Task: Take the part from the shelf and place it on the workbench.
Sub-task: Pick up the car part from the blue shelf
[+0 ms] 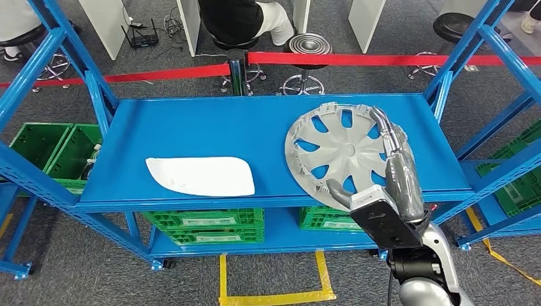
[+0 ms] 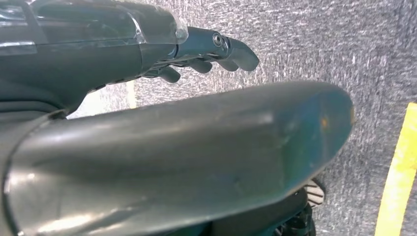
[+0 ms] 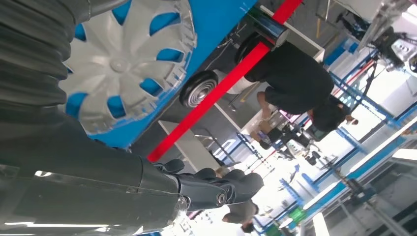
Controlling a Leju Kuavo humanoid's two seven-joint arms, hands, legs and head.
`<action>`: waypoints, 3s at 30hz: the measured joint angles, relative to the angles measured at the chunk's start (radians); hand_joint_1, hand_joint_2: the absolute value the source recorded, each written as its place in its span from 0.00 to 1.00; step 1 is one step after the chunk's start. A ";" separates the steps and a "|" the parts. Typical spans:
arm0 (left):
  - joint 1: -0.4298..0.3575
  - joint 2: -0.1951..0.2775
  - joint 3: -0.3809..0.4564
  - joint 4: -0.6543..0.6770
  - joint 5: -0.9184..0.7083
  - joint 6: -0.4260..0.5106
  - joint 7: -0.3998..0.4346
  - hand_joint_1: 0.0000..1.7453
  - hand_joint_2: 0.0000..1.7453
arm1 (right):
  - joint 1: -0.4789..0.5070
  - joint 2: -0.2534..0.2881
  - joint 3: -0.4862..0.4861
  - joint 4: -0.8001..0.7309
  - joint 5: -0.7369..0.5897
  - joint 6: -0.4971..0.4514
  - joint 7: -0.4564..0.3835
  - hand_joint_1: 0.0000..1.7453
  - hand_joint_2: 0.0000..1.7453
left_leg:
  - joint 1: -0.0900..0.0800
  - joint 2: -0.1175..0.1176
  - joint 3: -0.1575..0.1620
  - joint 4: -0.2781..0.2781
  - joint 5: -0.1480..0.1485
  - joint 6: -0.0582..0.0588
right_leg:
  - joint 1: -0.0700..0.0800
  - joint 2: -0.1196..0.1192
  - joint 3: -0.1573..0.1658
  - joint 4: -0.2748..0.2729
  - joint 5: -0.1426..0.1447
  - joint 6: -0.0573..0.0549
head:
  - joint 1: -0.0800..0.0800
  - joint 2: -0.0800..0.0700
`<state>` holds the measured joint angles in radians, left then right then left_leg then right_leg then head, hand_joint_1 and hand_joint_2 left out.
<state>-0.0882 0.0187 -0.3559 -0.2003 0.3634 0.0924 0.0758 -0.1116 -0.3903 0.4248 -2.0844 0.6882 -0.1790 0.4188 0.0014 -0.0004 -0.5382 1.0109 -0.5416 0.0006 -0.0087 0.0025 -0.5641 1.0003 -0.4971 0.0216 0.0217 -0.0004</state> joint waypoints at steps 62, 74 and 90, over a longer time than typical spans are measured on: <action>0.001 -0.048 -0.027 0.001 0.032 -0.028 0.031 0.00 0.00 | -0.580 -0.248 0.323 0.308 -0.541 0.758 0.280 0.00 1.00 | -0.002 0.003 -0.001 0.000 0.000 0.003 | -0.001 0.000 0.001 -0.003 0.003 0.004 | 0.000 0.000; 0.001 -0.049 -0.044 0.001 0.025 -0.027 0.049 0.00 0.00 | -0.550 -0.286 0.352 0.399 -0.513 0.818 0.281 0.00 1.00 | -0.002 0.000 -0.002 0.000 0.000 0.003 | -0.001 -0.001 0.002 -0.004 0.003 0.004 | 0.000 0.000; 0.001 -0.048 -0.059 0.001 0.027 -0.020 0.059 0.00 0.00 | -0.468 -0.268 0.290 0.415 -0.445 0.867 0.281 0.00 1.00 | -0.002 0.001 -0.001 0.000 0.001 0.003 | -0.001 -0.001 0.002 -0.004 0.003 0.004 | 0.000 0.000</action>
<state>-0.0876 -0.0298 -0.4147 -0.1991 0.3906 0.0729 0.1350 -0.5793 -0.6582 0.7149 -1.6690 0.2434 0.6881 0.6993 -0.0003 0.0009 -0.5393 1.0110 -0.5411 0.0038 -0.0099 0.0019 -0.5619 0.9962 -0.4946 0.0254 0.0219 -0.0004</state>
